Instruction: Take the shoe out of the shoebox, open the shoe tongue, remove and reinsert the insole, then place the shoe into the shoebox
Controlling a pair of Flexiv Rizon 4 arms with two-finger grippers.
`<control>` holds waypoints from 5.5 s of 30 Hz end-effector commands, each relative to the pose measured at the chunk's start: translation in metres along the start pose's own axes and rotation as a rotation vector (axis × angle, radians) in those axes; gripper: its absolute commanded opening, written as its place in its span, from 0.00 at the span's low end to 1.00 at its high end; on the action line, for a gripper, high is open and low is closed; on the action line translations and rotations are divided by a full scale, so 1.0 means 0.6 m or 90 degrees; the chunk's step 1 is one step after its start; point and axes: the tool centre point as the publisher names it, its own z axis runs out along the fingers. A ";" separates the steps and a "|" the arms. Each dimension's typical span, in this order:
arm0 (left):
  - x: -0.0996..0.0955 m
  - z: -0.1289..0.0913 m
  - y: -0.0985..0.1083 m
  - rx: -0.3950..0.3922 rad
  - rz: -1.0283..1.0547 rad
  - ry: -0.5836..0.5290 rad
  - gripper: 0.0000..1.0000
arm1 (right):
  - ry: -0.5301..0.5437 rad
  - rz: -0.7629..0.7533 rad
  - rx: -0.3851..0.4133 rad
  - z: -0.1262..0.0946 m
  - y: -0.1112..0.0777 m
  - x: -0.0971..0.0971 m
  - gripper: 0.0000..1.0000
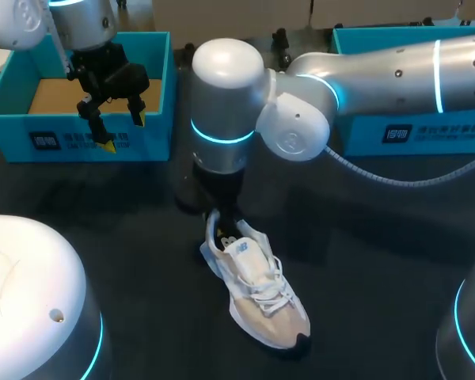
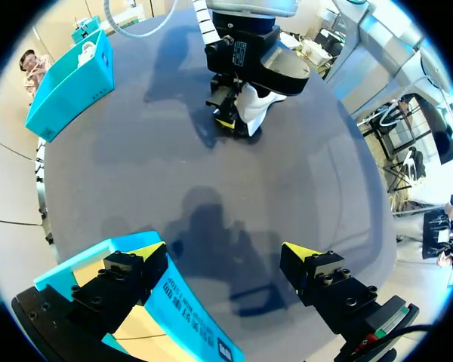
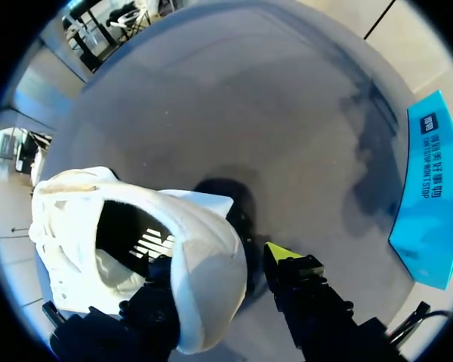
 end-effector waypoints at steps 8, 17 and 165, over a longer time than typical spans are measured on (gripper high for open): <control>0.000 0.000 0.000 -0.002 0.000 0.000 1.00 | -0.008 0.020 0.006 0.000 0.006 0.012 0.50; 0.000 0.000 0.000 -0.002 0.000 0.000 1.00 | 0.006 0.039 -0.009 0.010 -0.003 0.013 0.25; 0.000 0.000 0.000 -0.002 0.000 0.000 1.00 | -0.025 0.144 0.170 -0.514 -0.937 -0.083 0.00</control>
